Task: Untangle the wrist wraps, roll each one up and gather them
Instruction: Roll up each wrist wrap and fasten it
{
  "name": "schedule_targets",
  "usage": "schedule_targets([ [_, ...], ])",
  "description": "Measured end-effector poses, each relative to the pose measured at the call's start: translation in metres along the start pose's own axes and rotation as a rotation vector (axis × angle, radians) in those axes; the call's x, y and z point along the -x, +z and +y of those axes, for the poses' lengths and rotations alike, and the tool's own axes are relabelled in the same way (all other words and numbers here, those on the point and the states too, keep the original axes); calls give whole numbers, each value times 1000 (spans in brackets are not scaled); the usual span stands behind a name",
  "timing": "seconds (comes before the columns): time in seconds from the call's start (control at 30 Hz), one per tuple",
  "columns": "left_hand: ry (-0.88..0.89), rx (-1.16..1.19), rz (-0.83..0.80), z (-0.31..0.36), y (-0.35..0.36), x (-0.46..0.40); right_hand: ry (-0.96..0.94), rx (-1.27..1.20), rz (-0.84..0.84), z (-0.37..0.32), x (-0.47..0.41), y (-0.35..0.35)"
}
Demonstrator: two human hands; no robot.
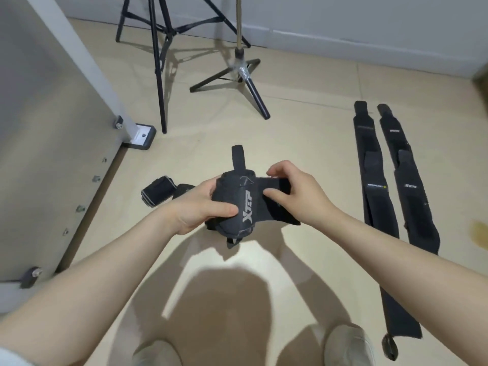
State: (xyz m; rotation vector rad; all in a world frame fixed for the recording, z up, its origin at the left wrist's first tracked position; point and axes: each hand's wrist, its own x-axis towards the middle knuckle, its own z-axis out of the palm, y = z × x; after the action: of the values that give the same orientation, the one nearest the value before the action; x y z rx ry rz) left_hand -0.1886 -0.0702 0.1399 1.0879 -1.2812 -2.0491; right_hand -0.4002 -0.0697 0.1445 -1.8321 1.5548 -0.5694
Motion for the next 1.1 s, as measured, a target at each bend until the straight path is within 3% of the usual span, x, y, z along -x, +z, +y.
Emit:
schedule_targets([
  [0.17,2,-113,123,-24,-21,14,-150,346,-60,-5,7,31],
  [0.37,3,-310,95,-41,-15,19,57,131,-356,14,11,49],
  [0.57,88,-567,325,-40,-7,-7,79,69,-336,19,-2,48],
  [0.63,116,-716,371,-32,-9,-16,125,-117,-330,17,-7,49],
  [0.77,197,-1051,393,-22,-10,-31,286,-701,-473,15,-6,43],
  [0.83,207,-1177,364,-23,-3,-36,295,-735,-477,14,-7,41],
  [0.93,180,-1305,318,-29,7,-42,344,-769,-301,11,-6,49],
  [1.0,208,-1240,279,-32,6,-40,369,-791,-231,16,-6,53],
  [1.1,252,-895,355,-28,-6,-30,388,-834,-219,32,-6,48],
])
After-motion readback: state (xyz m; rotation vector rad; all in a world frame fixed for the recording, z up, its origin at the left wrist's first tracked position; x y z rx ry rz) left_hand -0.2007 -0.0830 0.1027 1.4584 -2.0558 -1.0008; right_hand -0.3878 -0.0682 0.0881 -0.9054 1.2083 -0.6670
